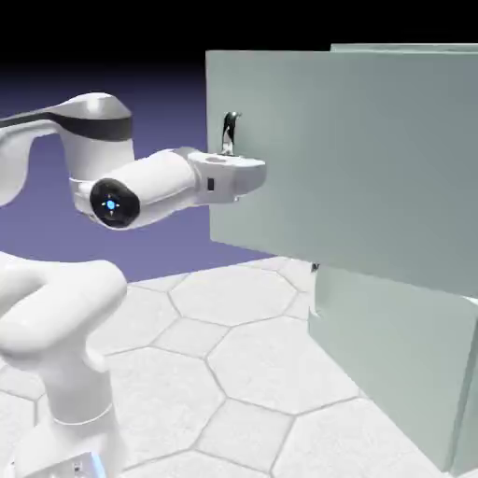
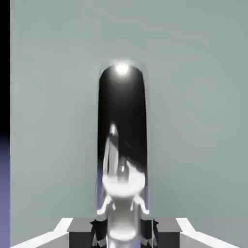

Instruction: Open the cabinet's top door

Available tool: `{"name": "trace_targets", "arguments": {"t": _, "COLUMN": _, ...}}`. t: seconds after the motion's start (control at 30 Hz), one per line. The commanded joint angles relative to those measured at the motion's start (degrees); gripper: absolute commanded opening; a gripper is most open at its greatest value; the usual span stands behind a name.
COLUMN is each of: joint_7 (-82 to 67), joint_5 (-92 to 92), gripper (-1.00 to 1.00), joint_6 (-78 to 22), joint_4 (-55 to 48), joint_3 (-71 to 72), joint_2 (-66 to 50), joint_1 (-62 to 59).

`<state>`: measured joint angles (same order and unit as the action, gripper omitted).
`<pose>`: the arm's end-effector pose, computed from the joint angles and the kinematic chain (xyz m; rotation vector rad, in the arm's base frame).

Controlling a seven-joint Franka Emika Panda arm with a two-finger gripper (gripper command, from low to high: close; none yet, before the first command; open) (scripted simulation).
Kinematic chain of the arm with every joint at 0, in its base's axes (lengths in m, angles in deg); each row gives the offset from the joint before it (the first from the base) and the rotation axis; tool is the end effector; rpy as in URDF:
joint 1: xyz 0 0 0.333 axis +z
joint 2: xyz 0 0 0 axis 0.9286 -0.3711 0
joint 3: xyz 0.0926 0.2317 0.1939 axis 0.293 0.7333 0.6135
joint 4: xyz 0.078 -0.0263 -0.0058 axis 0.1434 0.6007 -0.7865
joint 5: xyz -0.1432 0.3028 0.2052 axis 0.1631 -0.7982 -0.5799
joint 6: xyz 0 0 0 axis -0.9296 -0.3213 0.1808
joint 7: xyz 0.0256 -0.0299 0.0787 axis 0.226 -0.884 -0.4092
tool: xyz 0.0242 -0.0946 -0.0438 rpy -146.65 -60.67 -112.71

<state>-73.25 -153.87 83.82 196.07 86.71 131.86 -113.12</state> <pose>0.2057 -0.0548 0.5558 -1.7248 0.0743 -1.2723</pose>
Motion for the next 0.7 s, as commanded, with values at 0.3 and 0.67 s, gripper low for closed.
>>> {"name": "trace_targets", "arguments": {"t": 0.3, "joint_7": -7.7, "joint_5": 20.3, "gripper": -1.0, "joint_6": -15.4, "joint_4": -8.1, "joint_3": -20.8, "joint_2": -14.8, "joint_1": 1.4}}
{"name": "trace_targets", "arguments": {"t": 0.67, "joint_7": -17.5, "joint_5": 37.2, "gripper": -1.0, "joint_6": -34.8, "joint_4": -28.1, "joint_3": -42.2, "joint_2": -37.5, "joint_1": 14.2}}
